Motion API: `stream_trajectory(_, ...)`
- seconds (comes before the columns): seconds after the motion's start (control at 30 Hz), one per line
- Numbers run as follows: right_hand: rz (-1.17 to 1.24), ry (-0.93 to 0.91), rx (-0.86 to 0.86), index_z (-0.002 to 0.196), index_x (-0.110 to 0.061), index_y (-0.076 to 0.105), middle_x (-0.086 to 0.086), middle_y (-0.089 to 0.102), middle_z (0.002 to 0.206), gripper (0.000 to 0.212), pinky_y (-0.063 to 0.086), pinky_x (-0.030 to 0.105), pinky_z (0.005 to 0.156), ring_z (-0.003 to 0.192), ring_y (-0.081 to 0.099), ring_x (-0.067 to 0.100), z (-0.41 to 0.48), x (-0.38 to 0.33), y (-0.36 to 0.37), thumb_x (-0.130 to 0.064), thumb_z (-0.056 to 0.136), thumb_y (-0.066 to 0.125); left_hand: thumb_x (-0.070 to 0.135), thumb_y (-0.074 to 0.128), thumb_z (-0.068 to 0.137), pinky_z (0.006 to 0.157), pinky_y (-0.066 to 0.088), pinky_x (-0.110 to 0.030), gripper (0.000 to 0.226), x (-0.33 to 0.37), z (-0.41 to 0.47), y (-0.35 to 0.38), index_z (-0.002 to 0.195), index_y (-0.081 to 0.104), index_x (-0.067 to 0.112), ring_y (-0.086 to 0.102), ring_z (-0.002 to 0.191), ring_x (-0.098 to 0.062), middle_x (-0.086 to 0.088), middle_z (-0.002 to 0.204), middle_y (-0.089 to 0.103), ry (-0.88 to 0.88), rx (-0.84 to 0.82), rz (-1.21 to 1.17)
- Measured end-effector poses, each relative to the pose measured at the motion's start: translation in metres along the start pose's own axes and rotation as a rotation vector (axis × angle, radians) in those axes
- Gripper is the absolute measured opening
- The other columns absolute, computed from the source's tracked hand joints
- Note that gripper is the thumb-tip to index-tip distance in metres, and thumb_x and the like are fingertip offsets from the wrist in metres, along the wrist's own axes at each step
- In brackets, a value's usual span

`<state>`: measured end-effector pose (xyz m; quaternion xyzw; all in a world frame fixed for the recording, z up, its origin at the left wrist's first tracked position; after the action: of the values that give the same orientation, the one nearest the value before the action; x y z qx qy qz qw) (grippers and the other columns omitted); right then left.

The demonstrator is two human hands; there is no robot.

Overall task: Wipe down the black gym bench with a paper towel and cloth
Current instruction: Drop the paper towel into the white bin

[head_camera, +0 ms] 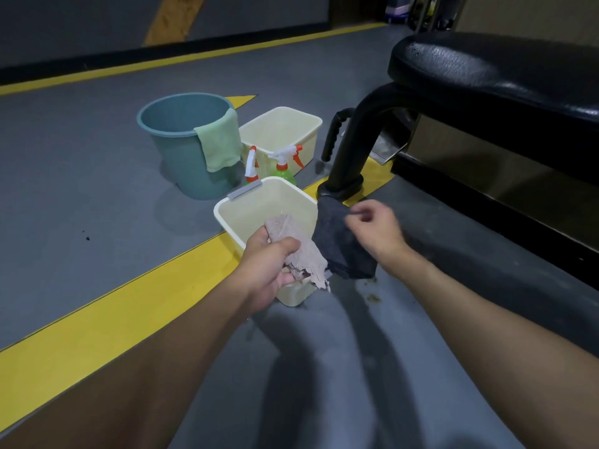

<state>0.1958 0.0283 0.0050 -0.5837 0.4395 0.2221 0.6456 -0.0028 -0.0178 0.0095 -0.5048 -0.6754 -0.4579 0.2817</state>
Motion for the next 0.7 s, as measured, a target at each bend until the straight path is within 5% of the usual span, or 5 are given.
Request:
stream_trajectory(0.13,0.031,-0.043,-0.605,0.134,-0.020,0.057,-0.001,0.067,0.116,0.054,0.048,0.029,0.099,0.109,0.064,0.015,-0.021,-0.040,0.038,-0.027,0.083,0.075,-0.006,0.050,0.094,0.067,0.058,-0.045,0.041,0.005,0.000,-0.006,0.126,0.056,0.018,0.071,0.098,-0.032,-0.010,0.116,0.071,0.003,-0.015,-0.030)
stream_trajectory(0.3,-0.057,-0.141,-0.675,0.097,0.000,0.071,0.003,0.066,0.078,0.021,0.049,0.041,0.083,0.074,0.059,0.013,-0.018,-0.039,0.050,-0.017,0.086,0.076,-0.001,0.056,0.091,0.062,0.060,-0.046,0.032,0.005,-0.001,-0.031,0.120,0.056,0.011,0.071,0.092,-0.030,-0.011,0.115,0.068,0.011,0.089,0.213)
stream_trajectory(0.47,-0.562,-0.268,-0.575,0.095,-0.035,0.059,-0.010,0.068,0.089,0.029,0.027,0.044,0.093,0.101,0.051,0.022,-0.011,-0.025,0.071,-0.056,0.077,0.070,0.006,0.067,0.085,0.056,0.053,-0.035,0.011,-0.004,-0.004,-0.057,0.080,0.058,0.005,0.057,0.060,-0.027,-0.017,0.078,0.063,0.025,0.265,0.600)
stream_trajectory(0.6,-0.774,-0.406,-0.569,0.092,-0.044,0.053,-0.008,0.062,0.094,0.030,0.027,0.042,0.081,0.104,0.040,0.028,-0.010,-0.011,0.089,-0.063,0.070,0.057,0.010,0.070,0.084,0.047,0.055,-0.030,0.016,-0.020,-0.001,-0.061,0.083,0.055,0.008,0.059,0.057,-0.024,-0.017,0.080,0.062,-0.008,0.283,0.630)
stream_trajectory(0.7,-0.812,-0.474,-0.537,0.094,-0.045,0.050,-0.007,0.055,0.093,0.027,0.028,0.041,0.079,0.102,0.038,0.030,-0.012,-0.010,0.095,-0.058,0.070,0.053,0.010,0.070,0.085,0.060,0.061,-0.047,0.018,-0.030,0.001,-0.062,0.085,0.052,0.008,0.064,0.067,-0.028,-0.018,0.085,0.063,-0.020,0.293,0.603)
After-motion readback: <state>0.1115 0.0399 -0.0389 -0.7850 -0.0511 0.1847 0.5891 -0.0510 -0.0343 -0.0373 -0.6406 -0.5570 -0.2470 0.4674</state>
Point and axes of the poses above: each hand's wrist, its own z-axis towards the middle knuckle, its own y-axis out of the palm, x = y × z, the point moved 4 cm from there along z, towards the middle knuckle
